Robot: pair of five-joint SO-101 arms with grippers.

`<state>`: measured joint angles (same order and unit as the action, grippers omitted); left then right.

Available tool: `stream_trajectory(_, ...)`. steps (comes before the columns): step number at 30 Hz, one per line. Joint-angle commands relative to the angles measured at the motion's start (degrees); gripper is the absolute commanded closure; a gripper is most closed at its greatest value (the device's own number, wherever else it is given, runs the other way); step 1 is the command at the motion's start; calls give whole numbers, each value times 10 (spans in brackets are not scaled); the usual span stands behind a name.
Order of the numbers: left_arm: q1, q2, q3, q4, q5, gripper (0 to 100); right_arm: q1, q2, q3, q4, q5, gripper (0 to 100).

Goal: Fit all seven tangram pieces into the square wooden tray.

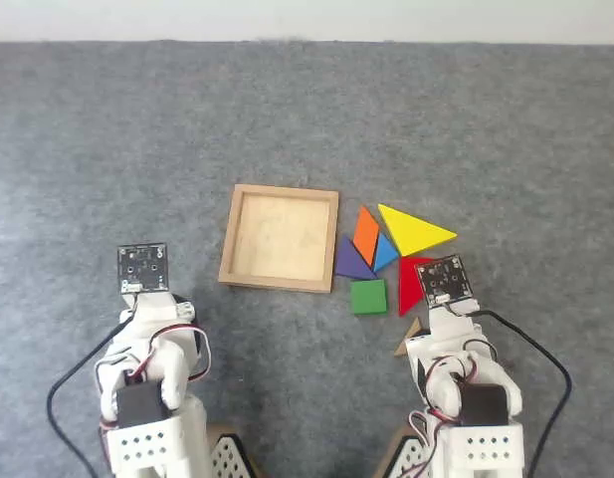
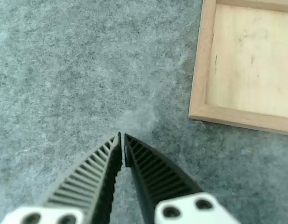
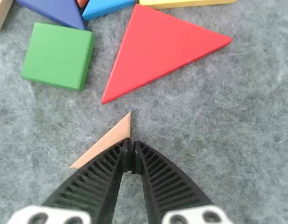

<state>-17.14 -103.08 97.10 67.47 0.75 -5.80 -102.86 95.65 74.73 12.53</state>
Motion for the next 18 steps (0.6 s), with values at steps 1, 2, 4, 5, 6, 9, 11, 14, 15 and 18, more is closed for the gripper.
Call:
stream_trajectory(1, 5, -10, -7, -4, -4, 987, 5, -12, 8, 3, 4, 991)
stream_trajectory(2, 2, -10, -7, -4, -4, 987, 5, -12, 8, 3, 4, 991)
stream_trajectory(4, 2, -10, -7, -4, -4, 987, 5, -12, 8, 3, 4, 991)
stream_trajectory(5, 2, -10, -7, -4, -4, 987, 5, -12, 8, 3, 4, 991)
stream_trajectory(6, 2, -10, -7, -4, -4, 987, 5, -12, 8, 3, 4, 991)
stream_trajectory(9, 2, -10, -7, -4, -4, 987, 5, -12, 8, 3, 4, 991)
stream_trajectory(11, 2, -10, -7, -4, -4, 987, 5, -12, 8, 3, 4, 991)
stream_trajectory(14, 2, -10, -7, -4, -4, 987, 5, -12, 8, 3, 4, 991)
stream_trajectory(15, 2, -10, -7, -4, -4, 987, 5, -12, 8, 3, 4, 991)
stream_trajectory(18, 2, -10, -7, -3, -4, 987, 5, -12, 8, 3, 4, 991)
